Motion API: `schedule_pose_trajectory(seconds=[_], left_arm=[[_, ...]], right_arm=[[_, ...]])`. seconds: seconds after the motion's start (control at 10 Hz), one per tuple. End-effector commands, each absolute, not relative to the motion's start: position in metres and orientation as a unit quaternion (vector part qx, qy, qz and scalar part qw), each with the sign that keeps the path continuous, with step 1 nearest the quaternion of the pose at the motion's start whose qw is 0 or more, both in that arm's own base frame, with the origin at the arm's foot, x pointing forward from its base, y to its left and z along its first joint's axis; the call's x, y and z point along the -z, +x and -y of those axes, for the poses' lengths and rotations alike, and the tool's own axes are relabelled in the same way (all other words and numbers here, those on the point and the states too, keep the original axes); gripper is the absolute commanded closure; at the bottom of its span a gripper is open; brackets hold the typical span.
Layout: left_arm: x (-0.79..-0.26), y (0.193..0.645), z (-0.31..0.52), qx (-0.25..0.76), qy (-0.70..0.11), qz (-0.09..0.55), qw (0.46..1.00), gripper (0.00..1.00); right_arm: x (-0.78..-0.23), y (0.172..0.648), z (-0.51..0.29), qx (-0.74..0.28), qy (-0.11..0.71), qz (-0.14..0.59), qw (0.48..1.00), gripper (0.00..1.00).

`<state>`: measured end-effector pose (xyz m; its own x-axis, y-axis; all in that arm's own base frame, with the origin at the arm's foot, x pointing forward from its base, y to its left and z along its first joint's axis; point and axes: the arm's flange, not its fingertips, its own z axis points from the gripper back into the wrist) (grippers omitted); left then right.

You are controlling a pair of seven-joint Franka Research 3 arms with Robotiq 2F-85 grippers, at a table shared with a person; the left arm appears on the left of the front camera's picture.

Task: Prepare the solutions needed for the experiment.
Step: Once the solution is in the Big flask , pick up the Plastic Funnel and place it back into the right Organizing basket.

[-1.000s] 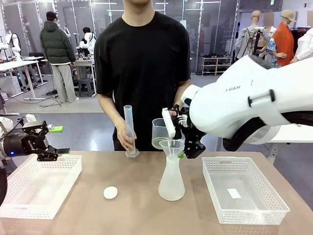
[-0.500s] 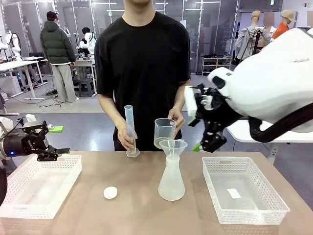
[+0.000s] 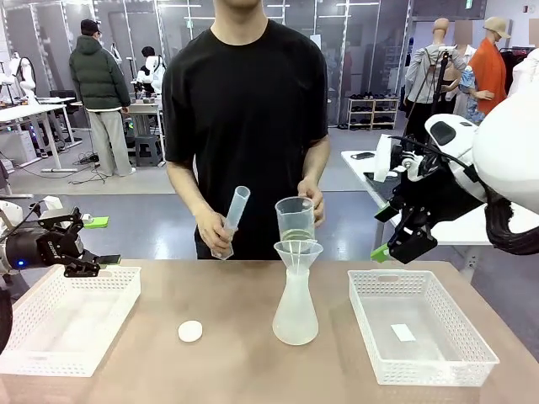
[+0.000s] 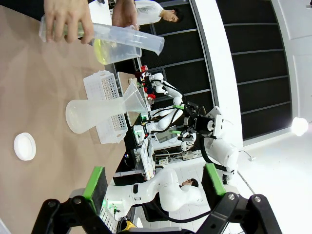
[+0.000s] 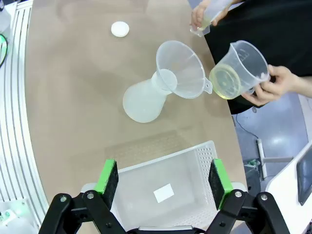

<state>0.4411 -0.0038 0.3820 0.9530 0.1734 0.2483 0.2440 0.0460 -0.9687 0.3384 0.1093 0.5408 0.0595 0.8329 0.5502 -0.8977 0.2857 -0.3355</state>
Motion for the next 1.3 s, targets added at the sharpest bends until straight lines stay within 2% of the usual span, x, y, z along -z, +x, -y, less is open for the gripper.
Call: schedule_pose_trajectory(seconds=[0.0,0.3,0.4,0.5,0.6,0.8,1.0,1.2], left_arm=[[-0.383,0.441,0.004,0.024,-0.688,0.152,0.709,0.00],[-0.383,0.441,0.004,0.024,-0.688,0.152,0.709,0.00],[-0.383,0.441,0.004,0.024,-0.688,0.152,0.709,0.00],[-0.383,0.441,0.004,0.024,-0.688,0.152,0.709,0.00],[-0.383,0.441,0.004,0.024,-0.688,0.152,0.709,0.00],[-0.383,0.441,0.004,0.024,-0.688,0.152,0.709,0.00],[-0.383,0.441,0.004,0.024,-0.688,0.152,0.709,0.00],[-0.383,0.441,0.004,0.024,-0.688,0.152,0.709,0.00]], right_arm=[[-0.536,0.339,-0.113,-0.605,0.057,0.339,0.718,0.07],[-0.540,0.337,-0.113,-0.602,0.053,0.339,0.721,0.07],[-0.538,0.362,-0.094,-0.482,0.139,0.362,0.785,0.07],[-0.535,0.372,-0.067,-0.407,0.211,0.384,0.802,0.07],[-0.529,0.376,-0.045,-0.335,0.231,0.399,0.821,0.07],[-0.514,0.385,-0.018,-0.234,0.331,0.395,0.825,0.07],[-0.501,0.399,-0.003,-0.170,0.440,0.338,0.814,0.07],[-0.490,0.412,0.008,-0.128,0.499,0.265,0.815,0.07]])
